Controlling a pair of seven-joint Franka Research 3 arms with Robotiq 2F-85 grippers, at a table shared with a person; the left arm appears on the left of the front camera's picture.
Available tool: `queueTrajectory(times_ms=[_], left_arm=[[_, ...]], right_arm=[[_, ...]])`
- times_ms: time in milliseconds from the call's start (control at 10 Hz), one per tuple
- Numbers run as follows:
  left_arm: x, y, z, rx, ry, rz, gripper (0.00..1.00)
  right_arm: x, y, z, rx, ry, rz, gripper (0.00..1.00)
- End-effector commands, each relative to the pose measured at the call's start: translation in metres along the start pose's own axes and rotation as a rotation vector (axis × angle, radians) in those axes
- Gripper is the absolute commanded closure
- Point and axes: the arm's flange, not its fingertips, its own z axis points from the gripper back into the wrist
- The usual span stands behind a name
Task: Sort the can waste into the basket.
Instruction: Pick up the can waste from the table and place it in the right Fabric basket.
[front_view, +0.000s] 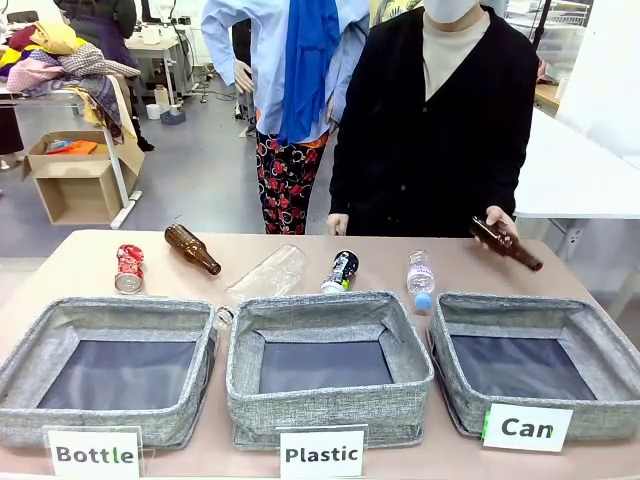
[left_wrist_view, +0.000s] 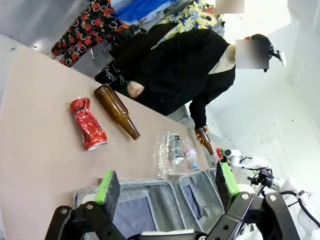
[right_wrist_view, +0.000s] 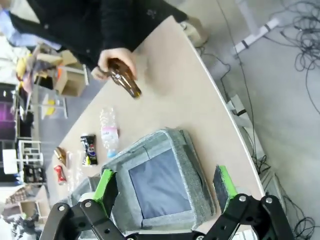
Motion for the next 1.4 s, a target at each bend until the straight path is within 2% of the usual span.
queueTrajectory(times_ms=[0, 200, 300, 400, 600, 900, 1100, 1200, 1300], left_arm=[[0.001, 0.001, -0.002, -0.022, -0.027, -0.022, 0.00], [0.001, 0.001, -0.002, -0.022, -0.027, -0.022, 0.00], [0.001, 0.001, -0.002, -0.022, -0.027, -0.022, 0.00], [0.001, 0.001, -0.002, -0.022, -0.027, -0.022, 0.00], [0.001, 0.001, -0.002, -0.022, -0.027, -0.022, 0.00], [0.001, 0.001, -0.002, -0.022, -0.027, -0.022, 0.00], [0.001, 0.001, -0.002, -0.022, -0.027, -0.022, 0.00], [0.000, 0.001, -0.001, -0.002, 0.003, 0.001, 0.00], [0.008, -0.032, 0.034, -0.065, 0.008, 0.015, 0.00]], right_arm=[[-0.043, -0.011, -0.020, 0.027, 0.003, -0.072, 0.00], [-0.039, -0.003, -0.025, 0.026, 0.017, -0.048, 0.00], [-0.036, 0.014, -0.031, 0.027, 0.027, 0.004, 0.00], [-0.032, 0.038, -0.042, 0.024, 0.027, 0.057, 0.00], [-0.036, 0.103, -0.080, -0.059, 0.042, 0.181, 0.00], [-0.070, 0.203, -0.140, -0.171, 0.068, 0.374, 0.00], [-0.102, 0.254, -0.176, -0.228, 0.099, 0.486, 0.00], [-0.120, 0.279, -0.199, -0.248, 0.114, 0.544, 0.00], [-0.133, 0.298, -0.220, -0.248, 0.128, 0.558, 0.00]])
